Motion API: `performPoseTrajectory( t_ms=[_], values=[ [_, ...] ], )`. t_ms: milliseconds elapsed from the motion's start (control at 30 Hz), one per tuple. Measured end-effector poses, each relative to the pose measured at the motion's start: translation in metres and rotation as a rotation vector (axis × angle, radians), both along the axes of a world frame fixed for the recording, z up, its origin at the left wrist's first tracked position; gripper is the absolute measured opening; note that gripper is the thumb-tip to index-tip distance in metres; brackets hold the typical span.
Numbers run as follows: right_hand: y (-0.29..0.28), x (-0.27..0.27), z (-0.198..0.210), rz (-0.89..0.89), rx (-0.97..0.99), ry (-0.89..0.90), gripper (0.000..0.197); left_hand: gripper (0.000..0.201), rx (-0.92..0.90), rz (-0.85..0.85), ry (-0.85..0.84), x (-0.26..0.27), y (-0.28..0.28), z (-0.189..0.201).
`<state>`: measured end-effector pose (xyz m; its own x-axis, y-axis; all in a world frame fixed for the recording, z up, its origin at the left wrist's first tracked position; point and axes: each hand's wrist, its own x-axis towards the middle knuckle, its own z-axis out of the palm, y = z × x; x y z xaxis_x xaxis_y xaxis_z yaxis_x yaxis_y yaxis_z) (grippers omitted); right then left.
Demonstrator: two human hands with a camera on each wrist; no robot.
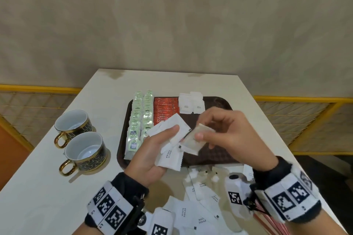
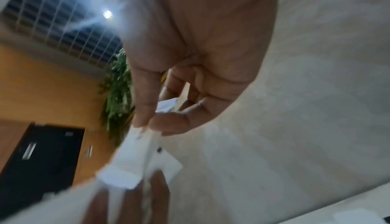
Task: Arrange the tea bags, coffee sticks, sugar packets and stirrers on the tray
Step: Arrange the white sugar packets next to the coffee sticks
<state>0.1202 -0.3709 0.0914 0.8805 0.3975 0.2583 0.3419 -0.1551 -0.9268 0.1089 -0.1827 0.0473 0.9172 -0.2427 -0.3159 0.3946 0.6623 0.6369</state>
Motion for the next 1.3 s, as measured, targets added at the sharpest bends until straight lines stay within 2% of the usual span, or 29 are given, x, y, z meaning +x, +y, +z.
performPoseTrajectory(
  t_ms=[100,167,267,367,433,600,733,833,967,1033,1167,1300],
  values=[
    [-0.001,-0.001,-0.009,0.023,-0.194,-0.134,0.012,0.015,0.077,-0.013,0.037,-0.004,-0.001,0.006],
    [-0.001,0.0,-0.01,0.062,-0.254,-0.174,0.013,0.008,0.13,-0.039,0.045,-0.007,-0.001,0.009],
    [0.003,0.001,-0.012,0.11,-0.291,-0.265,0.013,0.013,0.154,-0.055,0.065,-0.007,-0.001,0.013],
    [0.003,0.007,-0.012,0.086,-0.281,-0.36,0.008,0.032,0.123,-0.148,0.159,-0.007,0.003,0.012],
    [0.001,0.01,-0.011,0.076,-0.257,-0.384,0.002,0.038,0.115,-0.165,0.195,-0.006,0.006,0.01],
    [0.002,0.009,-0.014,0.031,-0.243,-0.433,0.008,0.031,0.153,-0.105,0.134,-0.009,0.01,0.013],
    [-0.013,0.003,-0.008,-0.161,-0.112,-0.331,0.014,0.017,0.196,-0.031,0.033,-0.01,0.02,0.012],
    [-0.014,-0.007,0.005,-0.158,0.004,-0.197,0.014,0.023,0.31,0.025,-0.073,-0.008,0.026,0.007],
    [-0.002,-0.001,0.01,-0.012,-0.12,-0.048,0.009,0.025,0.53,0.015,-0.22,-0.007,0.02,0.004],
    [0.005,0.009,0.003,-0.01,-0.207,-0.017,0.011,0.03,0.589,-0.007,-0.264,-0.007,0.016,0.004],
    [0.009,0.019,-0.007,-0.041,-0.339,-0.009,0.015,0.041,0.617,-0.024,-0.296,-0.004,0.013,0.002],
    [0.009,0.026,0.001,0.025,-0.371,0.016,0.018,0.038,0.598,-0.091,-0.316,-0.002,0.014,-0.002]
  ],
)
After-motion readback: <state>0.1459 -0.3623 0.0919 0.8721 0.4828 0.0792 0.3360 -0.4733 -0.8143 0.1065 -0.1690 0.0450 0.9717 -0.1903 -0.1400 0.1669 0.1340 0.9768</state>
